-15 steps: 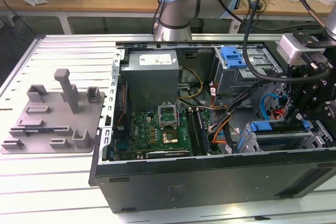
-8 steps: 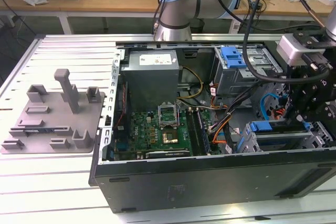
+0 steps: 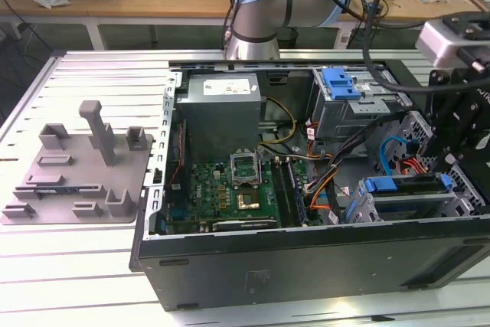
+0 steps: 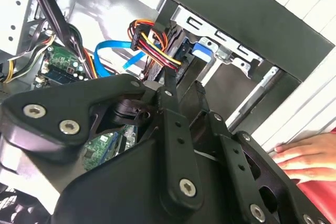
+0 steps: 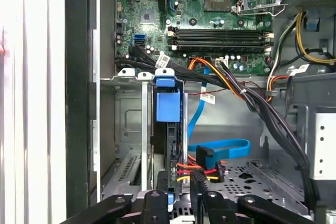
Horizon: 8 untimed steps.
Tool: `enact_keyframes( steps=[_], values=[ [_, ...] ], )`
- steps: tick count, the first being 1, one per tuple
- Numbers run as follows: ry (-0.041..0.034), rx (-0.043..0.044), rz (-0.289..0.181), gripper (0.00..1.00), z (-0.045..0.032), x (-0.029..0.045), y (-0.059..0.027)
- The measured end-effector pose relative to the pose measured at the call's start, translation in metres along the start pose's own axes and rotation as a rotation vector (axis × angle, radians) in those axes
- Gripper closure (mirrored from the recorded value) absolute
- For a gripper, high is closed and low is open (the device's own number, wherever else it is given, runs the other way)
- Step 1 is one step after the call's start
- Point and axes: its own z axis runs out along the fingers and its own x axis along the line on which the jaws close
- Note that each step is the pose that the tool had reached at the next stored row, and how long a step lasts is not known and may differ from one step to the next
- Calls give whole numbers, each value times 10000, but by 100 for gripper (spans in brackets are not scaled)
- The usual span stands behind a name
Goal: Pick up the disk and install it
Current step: 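Insert the first disk wire, then insert the second disk wire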
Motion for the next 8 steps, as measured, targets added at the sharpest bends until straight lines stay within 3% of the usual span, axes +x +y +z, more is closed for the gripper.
enact_keyframes(
  steps=[2,8],
  values=[
    [0,8,0,69,-44,-16,-1],
    [1,8,0,69,-45,-27,-1]
  ],
)
